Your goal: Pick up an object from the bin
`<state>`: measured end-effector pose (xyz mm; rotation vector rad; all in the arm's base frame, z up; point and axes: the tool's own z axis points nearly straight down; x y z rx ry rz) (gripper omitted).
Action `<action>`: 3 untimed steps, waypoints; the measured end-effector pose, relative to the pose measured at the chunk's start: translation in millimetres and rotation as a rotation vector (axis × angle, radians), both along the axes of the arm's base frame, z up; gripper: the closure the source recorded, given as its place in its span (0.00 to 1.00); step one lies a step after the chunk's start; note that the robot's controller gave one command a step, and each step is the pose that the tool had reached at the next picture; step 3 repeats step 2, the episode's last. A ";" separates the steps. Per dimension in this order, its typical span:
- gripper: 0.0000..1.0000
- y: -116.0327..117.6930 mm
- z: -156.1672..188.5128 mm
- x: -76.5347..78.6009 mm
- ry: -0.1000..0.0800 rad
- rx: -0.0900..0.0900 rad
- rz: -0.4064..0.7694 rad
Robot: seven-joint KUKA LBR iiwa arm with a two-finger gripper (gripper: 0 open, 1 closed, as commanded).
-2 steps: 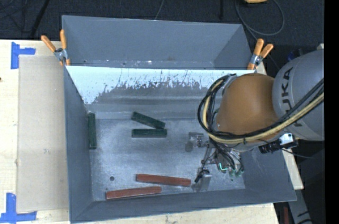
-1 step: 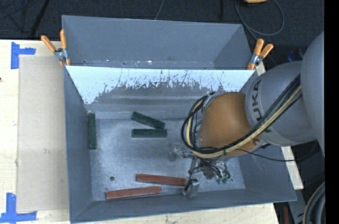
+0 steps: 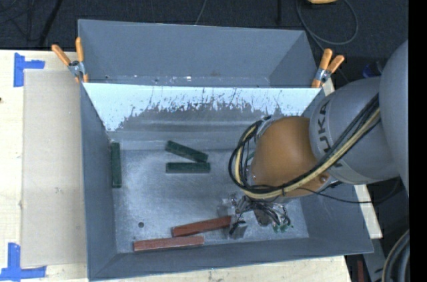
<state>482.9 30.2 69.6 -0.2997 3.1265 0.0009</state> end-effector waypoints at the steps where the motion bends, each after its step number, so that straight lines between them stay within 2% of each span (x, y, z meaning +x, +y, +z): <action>1: 1.00 11.1 126.1 11.7 -0.007 0.000 0.044; 2: 1.00 29.8 189.7 36.6 -0.005 -0.001 0.442; 3: 1.00 29.8 189.7 36.6 -0.005 -0.001 0.442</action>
Offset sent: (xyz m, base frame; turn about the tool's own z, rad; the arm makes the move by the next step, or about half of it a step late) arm 0.0097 0.0107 0.1227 -0.0467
